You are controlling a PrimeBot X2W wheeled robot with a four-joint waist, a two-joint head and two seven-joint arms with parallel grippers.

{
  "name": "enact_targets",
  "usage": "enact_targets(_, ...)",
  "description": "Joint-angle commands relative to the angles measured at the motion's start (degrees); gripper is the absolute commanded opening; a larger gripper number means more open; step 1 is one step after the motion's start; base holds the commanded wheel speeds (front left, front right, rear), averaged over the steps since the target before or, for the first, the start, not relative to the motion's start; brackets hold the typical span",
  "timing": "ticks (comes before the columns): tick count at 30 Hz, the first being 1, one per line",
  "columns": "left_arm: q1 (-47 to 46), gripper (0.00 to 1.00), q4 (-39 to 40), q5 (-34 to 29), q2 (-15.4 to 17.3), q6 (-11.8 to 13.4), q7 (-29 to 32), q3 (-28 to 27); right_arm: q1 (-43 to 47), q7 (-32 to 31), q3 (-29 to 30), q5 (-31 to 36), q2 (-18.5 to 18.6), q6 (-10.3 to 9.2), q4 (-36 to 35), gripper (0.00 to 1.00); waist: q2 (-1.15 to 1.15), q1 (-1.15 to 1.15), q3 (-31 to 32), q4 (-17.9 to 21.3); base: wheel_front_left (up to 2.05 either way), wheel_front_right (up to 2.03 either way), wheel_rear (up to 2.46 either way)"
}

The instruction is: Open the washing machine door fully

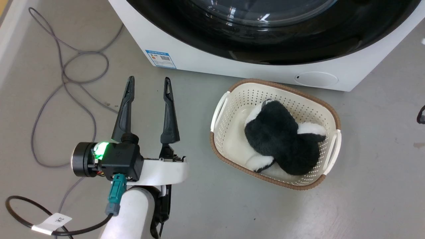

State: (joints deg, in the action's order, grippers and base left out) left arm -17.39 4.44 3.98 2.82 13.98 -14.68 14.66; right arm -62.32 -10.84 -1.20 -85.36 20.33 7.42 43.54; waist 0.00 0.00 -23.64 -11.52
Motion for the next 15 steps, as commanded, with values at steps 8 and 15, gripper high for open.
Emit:
enact_targets(8, 0.7, 1.0, -0.6, 0.0, 0.1, -0.4, -0.3, -1.1, 2.8, -6.9, -4.3, -0.2, 0.4, 0.07, -1.7, 0.0, 0.0, 0.0, 1.6, 0.6, 0.0, 0.0, 0.0)
enact_targets(15, 2.1, 1.0, -1.7, -0.7, 0.1, -1.4, -0.3, -2.5, 6.1, -12.7, -6.9, -1.5, 0.3, 0.07, -4.4, 0.0, 0.0, 0.0, 3.7, 1.6, 0.0, 0.0, 0.0)
